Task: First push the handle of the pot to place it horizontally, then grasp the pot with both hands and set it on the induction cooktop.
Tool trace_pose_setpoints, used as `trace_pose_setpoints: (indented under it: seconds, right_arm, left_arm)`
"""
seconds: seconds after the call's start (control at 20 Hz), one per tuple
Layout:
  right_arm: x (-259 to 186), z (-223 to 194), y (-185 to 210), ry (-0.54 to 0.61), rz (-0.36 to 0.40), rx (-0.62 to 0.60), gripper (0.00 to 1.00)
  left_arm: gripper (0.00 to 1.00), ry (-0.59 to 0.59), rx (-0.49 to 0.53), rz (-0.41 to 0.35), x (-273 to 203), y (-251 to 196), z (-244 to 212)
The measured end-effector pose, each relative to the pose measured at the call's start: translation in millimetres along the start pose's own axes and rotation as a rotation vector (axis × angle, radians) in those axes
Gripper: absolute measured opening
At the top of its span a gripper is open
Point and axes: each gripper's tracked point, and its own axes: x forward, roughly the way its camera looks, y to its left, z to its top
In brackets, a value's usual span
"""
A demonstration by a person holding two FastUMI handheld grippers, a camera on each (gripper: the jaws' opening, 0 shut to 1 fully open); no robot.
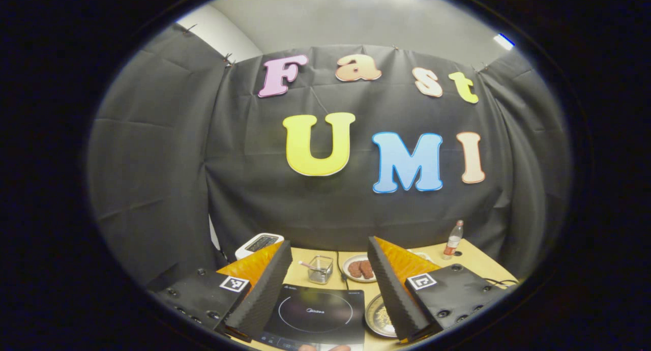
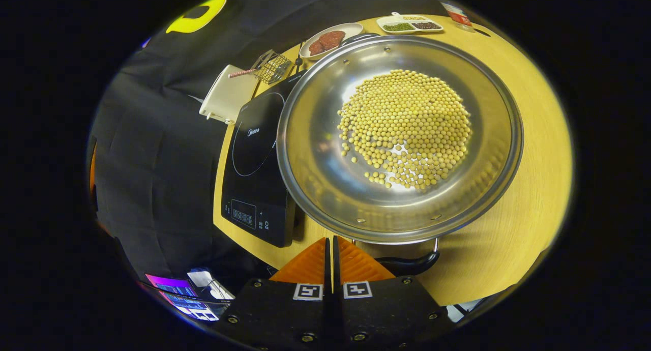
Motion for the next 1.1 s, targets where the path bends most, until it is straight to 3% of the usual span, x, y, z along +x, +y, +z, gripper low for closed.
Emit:
trace_pose_setpoints:
  seconds: [0.35,0.4,0.45,0.65,1.1]
  right_arm:
    - [-16,0,-23,-0.019,-0.027,0.041,0.01]
    - [-18,0,-27,-0.022,-0.031,0.044,0.01]
    - [-20,1,-30,-0.027,-0.037,0.049,0.01]
    - [-29,6,-44,-0.050,-0.056,0.069,0.01]
    - [-46,10,-71,-0.095,-0.086,0.123,0.01]
  left_arm:
    - [0.94,-0.001,-0.003,-0.005,6,-9,1]
    - [1.00,0.003,-0.008,-0.012,7,-12,1]
    - [0.94,0.004,-0.013,-0.019,8,-17,0]
    - [1.00,0.009,-0.018,-0.045,11,-30,1]
    - [0.94,0.032,-0.017,-0.080,13,-57,-2]
